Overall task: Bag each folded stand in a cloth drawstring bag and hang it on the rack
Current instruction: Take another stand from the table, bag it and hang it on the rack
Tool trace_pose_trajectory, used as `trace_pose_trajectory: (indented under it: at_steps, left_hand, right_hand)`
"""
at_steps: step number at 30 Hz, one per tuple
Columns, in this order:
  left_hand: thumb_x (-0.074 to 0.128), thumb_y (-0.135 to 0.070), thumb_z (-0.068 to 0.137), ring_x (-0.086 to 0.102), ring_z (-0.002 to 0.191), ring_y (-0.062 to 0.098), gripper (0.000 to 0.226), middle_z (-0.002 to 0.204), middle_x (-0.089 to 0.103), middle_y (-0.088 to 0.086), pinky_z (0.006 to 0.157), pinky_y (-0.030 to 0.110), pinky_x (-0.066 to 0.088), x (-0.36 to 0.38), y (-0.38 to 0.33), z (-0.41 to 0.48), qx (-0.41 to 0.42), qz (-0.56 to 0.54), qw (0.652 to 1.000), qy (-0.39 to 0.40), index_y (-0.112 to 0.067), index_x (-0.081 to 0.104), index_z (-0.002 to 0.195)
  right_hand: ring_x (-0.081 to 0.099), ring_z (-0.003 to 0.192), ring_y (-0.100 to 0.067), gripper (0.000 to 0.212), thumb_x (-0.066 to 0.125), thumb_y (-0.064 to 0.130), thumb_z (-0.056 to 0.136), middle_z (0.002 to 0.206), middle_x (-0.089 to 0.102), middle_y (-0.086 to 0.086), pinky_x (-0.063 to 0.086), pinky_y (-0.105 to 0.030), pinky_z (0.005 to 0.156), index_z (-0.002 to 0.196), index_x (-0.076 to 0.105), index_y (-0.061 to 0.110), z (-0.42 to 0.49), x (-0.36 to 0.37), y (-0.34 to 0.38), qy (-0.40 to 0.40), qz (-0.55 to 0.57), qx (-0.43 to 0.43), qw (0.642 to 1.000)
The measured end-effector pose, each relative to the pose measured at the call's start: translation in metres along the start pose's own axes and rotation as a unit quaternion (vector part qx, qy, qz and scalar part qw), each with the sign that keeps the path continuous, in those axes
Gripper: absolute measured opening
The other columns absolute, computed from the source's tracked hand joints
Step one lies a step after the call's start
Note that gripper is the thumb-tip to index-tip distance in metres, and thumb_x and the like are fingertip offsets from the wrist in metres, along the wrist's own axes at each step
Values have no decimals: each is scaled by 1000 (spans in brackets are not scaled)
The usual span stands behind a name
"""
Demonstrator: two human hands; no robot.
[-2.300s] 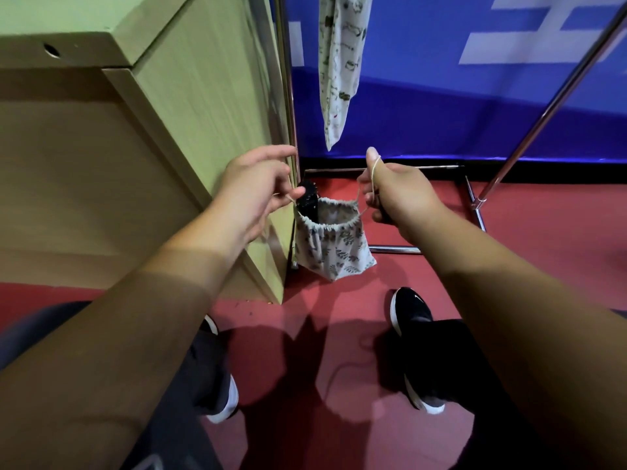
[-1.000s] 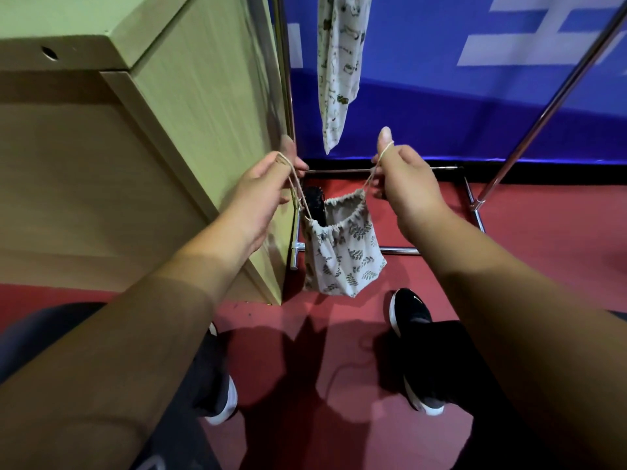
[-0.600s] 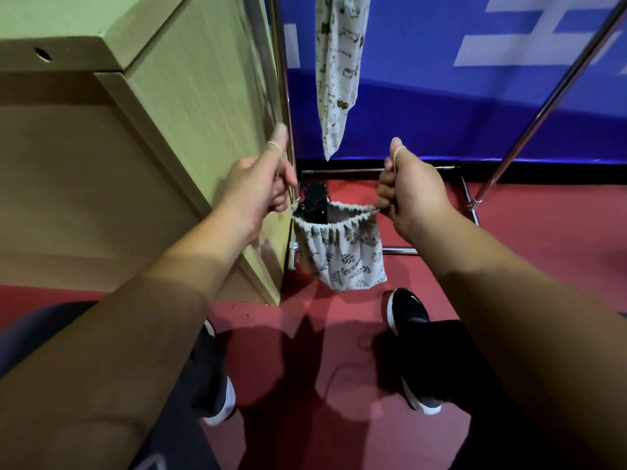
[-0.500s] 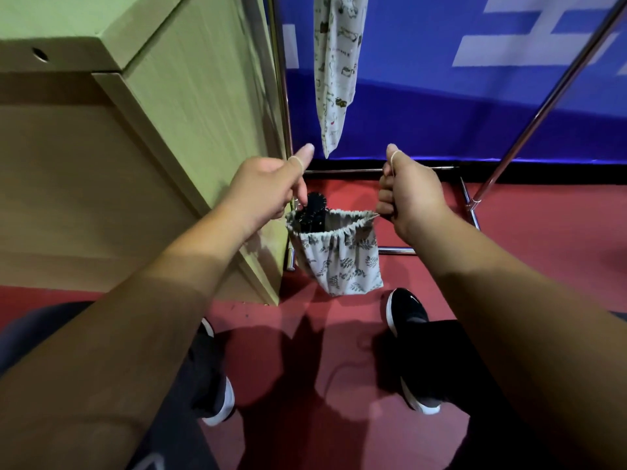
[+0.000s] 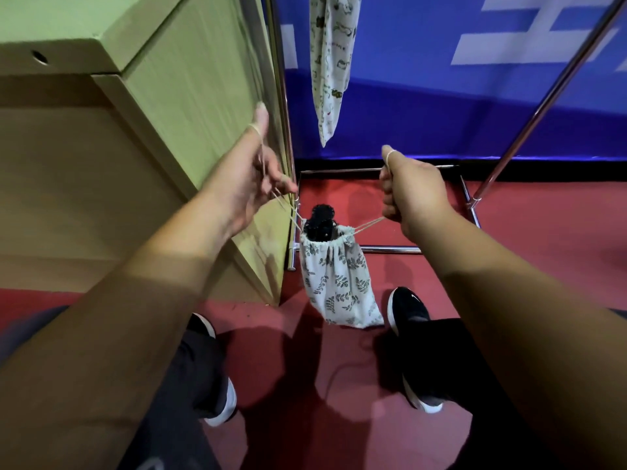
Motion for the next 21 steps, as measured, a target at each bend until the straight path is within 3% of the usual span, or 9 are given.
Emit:
trace_pose_trajectory:
  at_steps: [1,3,5,6,8,11,14,17,21]
  left_hand:
    - [47,-83,92,67,62,29,79,46,41,4,106,44,48,7,5,-1,-18,-47,998,33,-11,59,62]
    - [44,-85,92,60,59,31,86,47,38,7,106,48,51,17,13,-3,-32,-88,993,68,-7,53,56]
    - [41,-85,93,44,50,27,88,46,32,8,77,43,57,24,16,-3,-31,-81,992,88,-7,43,51]
    - [41,-85,93,34,46,25,88,46,27,8,63,38,47,27,15,-3,-27,-65,993,99,-8,37,49]
    - [47,-85,90,21,43,22,86,47,19,6,53,31,26,29,13,-3,-12,-2,994,105,-11,27,50]
    - [64,-81,82,22,46,21,81,51,22,8,52,29,25,20,6,-2,33,121,991,49,-14,31,51]
    - [72,-89,68,22,51,25,81,56,27,12,56,31,27,12,-3,-2,64,203,977,11,-18,36,52]
    - [70,-90,69,24,52,28,81,58,29,14,57,36,28,3,-8,-1,57,222,973,-3,-17,38,52]
    - [69,-85,76,25,48,22,77,52,28,8,52,31,27,-3,-9,-1,55,221,974,-4,-19,37,51]
  right_hand:
    - [33,45,-16,51,63,53,102,56,46,1,31,-24,47,65,56,19,-3,6,0,23,17,13,1000]
    - [51,48,-19,62,57,66,101,59,56,-4,53,-28,54,67,60,15,-8,19,-1,71,32,37,996]
    - [55,51,-25,70,52,72,100,55,50,-7,62,-38,65,61,56,14,-11,31,-4,121,60,54,989]
    - [47,48,-25,72,51,73,101,53,40,-7,58,-38,61,57,49,16,-12,35,-6,140,63,56,987]
    - [20,51,-22,69,54,70,100,60,21,-5,33,-31,50,56,35,20,-13,37,-8,139,44,48,988]
    - [10,64,-25,58,62,54,96,72,14,-5,12,-36,55,62,23,26,-13,26,-6,81,7,23,996]
    - [11,60,-23,55,65,48,92,66,16,-1,12,-33,53,65,21,28,-14,21,1,60,-13,3,998]
    - [19,55,-22,53,70,49,85,61,26,-1,19,-31,50,62,28,27,-15,20,9,40,-68,-44,996]
    - [29,59,-26,62,71,51,84,65,32,-13,34,-42,59,65,33,5,-15,15,17,10,-143,-94,985]
Point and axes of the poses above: each hand's wrist, its own z-axis towards the middle knuckle, its own x-axis out of the palm, y = z × x, the point moved 8 cm from there along z, towards the middle knuckle
